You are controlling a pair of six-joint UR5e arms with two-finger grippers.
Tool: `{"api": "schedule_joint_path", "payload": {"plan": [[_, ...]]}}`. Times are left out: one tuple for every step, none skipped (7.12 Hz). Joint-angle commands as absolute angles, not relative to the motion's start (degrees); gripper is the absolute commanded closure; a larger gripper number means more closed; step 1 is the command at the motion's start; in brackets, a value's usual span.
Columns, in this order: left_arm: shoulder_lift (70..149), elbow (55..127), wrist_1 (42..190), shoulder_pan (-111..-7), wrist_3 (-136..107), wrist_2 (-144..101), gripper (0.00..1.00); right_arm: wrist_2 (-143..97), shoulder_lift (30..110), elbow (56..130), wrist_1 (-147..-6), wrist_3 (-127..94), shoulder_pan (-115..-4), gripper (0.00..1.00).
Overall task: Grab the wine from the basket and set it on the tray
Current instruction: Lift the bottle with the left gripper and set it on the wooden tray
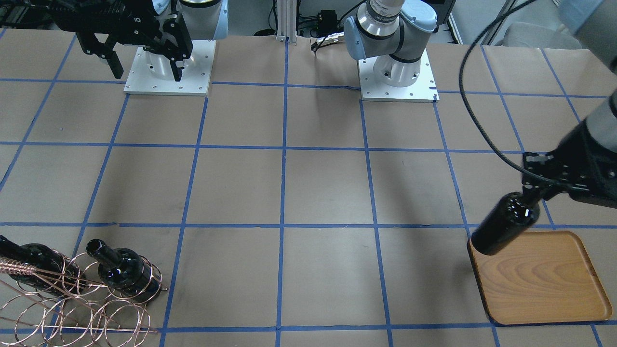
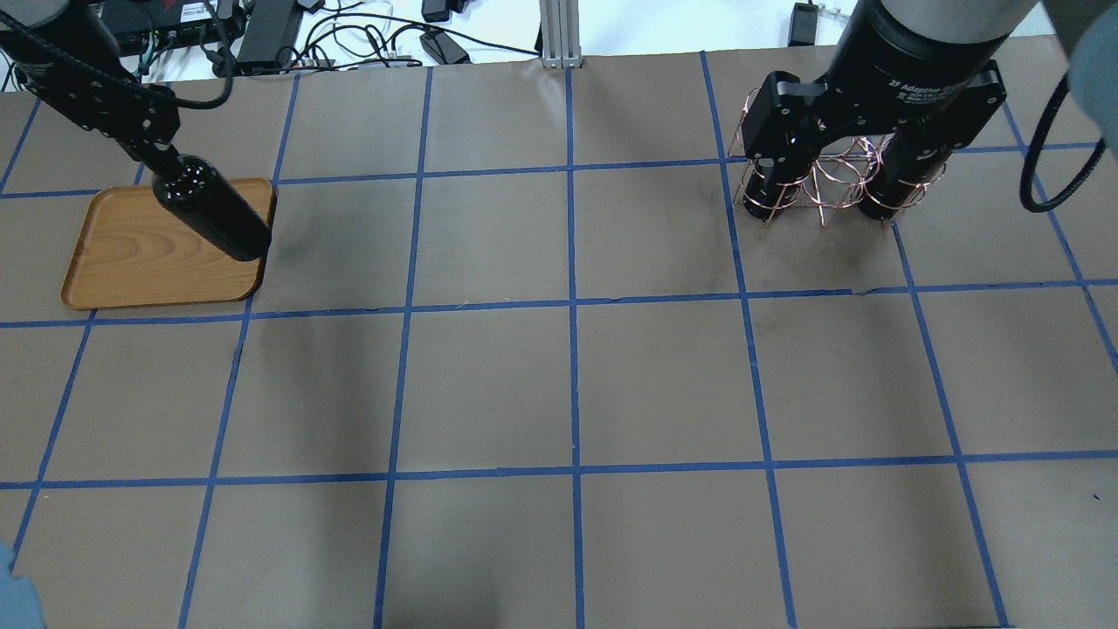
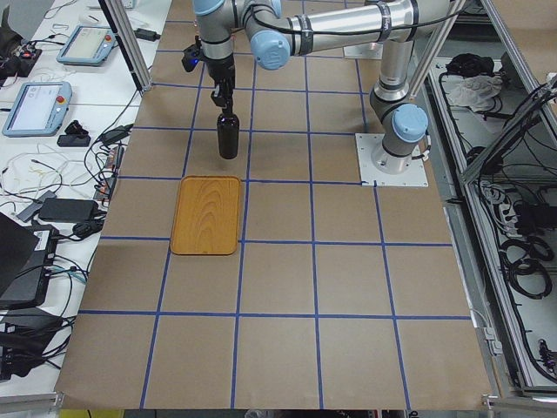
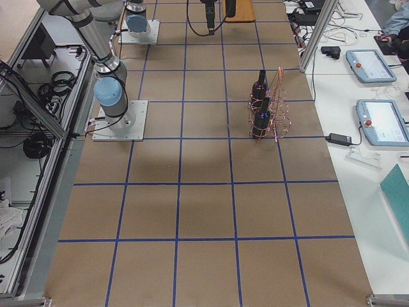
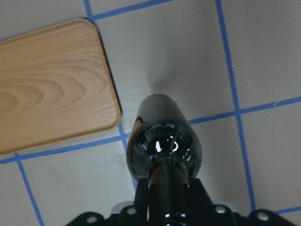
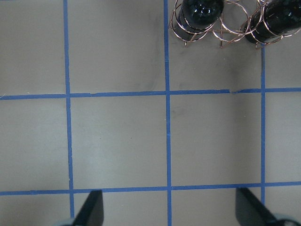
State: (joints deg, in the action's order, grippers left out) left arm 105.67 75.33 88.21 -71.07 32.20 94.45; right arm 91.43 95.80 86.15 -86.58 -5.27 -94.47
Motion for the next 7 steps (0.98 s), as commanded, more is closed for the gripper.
{"api": "schedule_joint_path", "payload": {"plan": [[110.46, 72.95, 83.95, -65.15, 38.3, 94.57, 1.0, 91.41, 95.8, 86.13, -86.57, -5.27, -94.48, 0.0], [112.39, 72.08, 80.8, -63.13, 42.32, 94.4, 1.0, 91.41, 95.8, 86.13, -86.57, -5.27, -94.48, 0.0], [114.24, 71.46, 79.55, -61.71, 43.84, 93.96, 1.0, 91.41, 95.8, 86.13, -86.57, -5.27, -94.48, 0.0], [115.56, 70.85, 78.24, -61.7, 43.94, 93.78, 1.0, 91.49, 95.8, 86.13, -86.57, -5.27, -94.48, 0.0], [116.27, 70.75, 77.96, -61.53, 43.95, 93.69, 1.0, 91.58, 95.8, 86.13, -86.57, -5.19, -94.48, 0.0], [116.63, 70.75, 77.96, -61.18, 43.86, 93.08, 1.0, 91.5, 95.71, 86.13, -86.57, -5.19, -94.48, 0.0], [116.98, 70.84, 77.96, -60.82, 43.6, 91.25, 0.89, 91.49, 95.71, 86.13, -86.49, -5.45, -94.48, 0.0]]}}
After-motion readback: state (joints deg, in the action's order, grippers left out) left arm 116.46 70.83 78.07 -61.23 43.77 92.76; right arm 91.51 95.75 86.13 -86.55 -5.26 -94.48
